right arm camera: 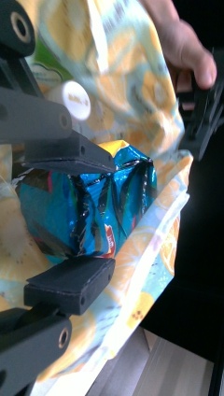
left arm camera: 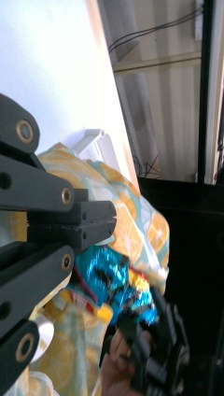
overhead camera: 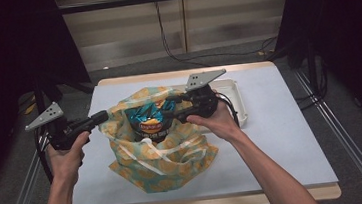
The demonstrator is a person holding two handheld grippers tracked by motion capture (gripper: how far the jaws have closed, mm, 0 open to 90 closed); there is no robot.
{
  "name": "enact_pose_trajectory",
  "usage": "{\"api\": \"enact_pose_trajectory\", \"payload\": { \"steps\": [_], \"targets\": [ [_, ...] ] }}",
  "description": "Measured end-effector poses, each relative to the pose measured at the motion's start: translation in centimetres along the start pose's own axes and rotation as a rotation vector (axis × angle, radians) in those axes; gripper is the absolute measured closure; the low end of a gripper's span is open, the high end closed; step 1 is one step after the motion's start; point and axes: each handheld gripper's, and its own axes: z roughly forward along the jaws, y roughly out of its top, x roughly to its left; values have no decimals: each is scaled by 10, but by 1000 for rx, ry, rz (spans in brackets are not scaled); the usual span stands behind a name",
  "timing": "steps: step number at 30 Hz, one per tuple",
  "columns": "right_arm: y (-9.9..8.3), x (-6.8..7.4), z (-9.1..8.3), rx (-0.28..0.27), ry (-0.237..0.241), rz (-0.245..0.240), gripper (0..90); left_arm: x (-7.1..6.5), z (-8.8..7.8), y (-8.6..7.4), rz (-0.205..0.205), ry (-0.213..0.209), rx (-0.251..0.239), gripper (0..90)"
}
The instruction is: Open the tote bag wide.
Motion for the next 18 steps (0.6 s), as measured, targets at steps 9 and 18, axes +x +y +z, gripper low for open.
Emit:
{"api": "enact_pose_trajectory", "payload": {
  "steps": [9,18],
  "targets": [
    [-7,6,0,5,23,-27,393,18,16,-38,-72,35,64,900],
    [-14,11,-1,36,-6,-52,387,15,36,-58,-95,-2,91,900]
  ]
}}
